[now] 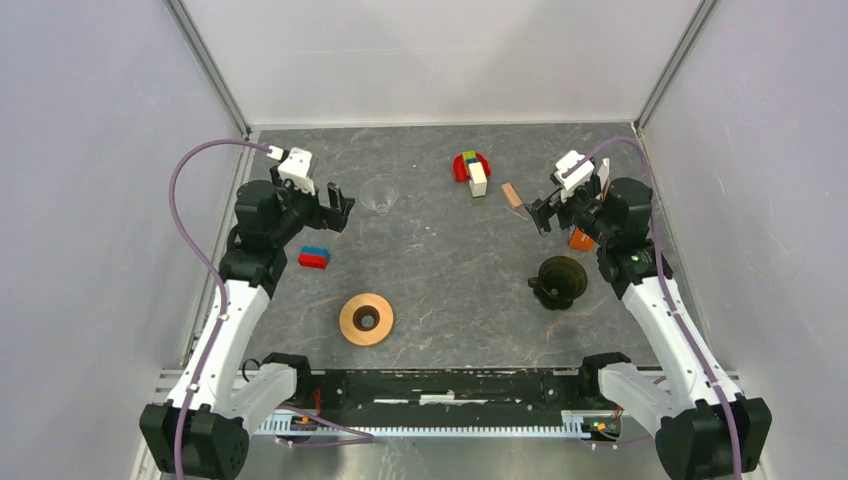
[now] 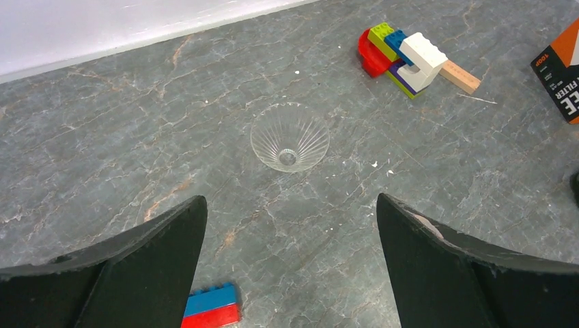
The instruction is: Place the coffee filter in the dripper
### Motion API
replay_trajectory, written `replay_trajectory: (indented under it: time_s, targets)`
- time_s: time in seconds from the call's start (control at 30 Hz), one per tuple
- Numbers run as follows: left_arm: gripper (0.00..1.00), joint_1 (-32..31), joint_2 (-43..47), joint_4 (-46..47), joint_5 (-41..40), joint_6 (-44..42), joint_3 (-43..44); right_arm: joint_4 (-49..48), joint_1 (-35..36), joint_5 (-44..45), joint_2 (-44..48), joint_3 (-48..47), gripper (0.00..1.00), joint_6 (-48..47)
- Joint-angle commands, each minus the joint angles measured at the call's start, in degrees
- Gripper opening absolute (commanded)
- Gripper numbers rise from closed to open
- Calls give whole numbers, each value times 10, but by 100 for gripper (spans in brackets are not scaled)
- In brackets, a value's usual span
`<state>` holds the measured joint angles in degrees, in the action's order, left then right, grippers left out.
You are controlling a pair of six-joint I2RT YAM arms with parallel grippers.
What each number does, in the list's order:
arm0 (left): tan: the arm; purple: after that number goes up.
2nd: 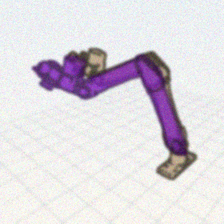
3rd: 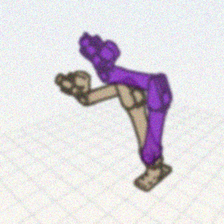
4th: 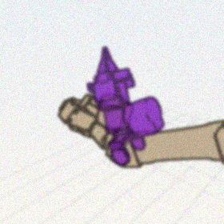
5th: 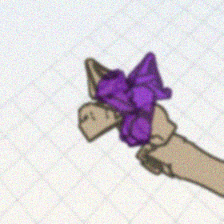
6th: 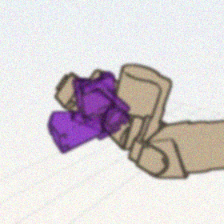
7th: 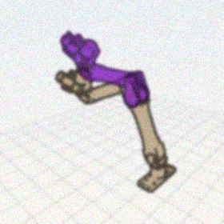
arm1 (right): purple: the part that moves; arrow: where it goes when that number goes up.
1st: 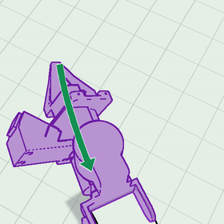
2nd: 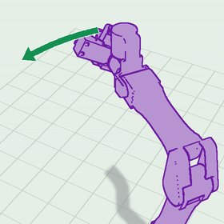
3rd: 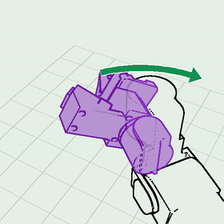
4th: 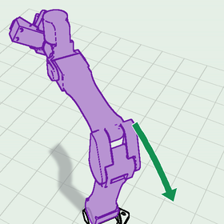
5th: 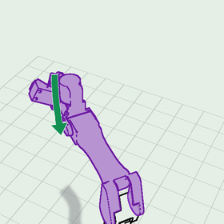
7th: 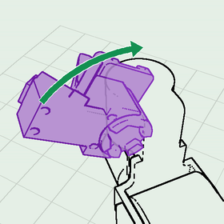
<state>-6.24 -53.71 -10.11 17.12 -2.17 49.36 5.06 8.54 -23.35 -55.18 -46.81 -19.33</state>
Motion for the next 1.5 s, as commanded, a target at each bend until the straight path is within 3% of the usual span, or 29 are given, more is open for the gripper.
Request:
replay_trajectory:
  time_s: [0.0,0.5,0.73,0.9,1.07,1.2,1.47]
  targets:
    - [100,-1,7,34,17,1,-1,-9,2,13,16,1,98,5]
    - [100,-1,-4,41,27,9,-11,46,3,43,23,-14,98,-26]
    - [100,-1,-1,43,35,3,-16,197,3,129,41,-27,98,-83]
    - [100,-1,-12,53,53,8,-20,292,1,282,30,-7,99,-115]
    - [100,-1,-12,58,65,10,-26,307,-29,275,16,17,88,-122]
    - [100,-1,-5,54,65,8,-29,340,-59,221,-14,24,75,-138]
    - [100,0,-3,61,79,11,-34,338,-109,163,-51,60,62,-162]
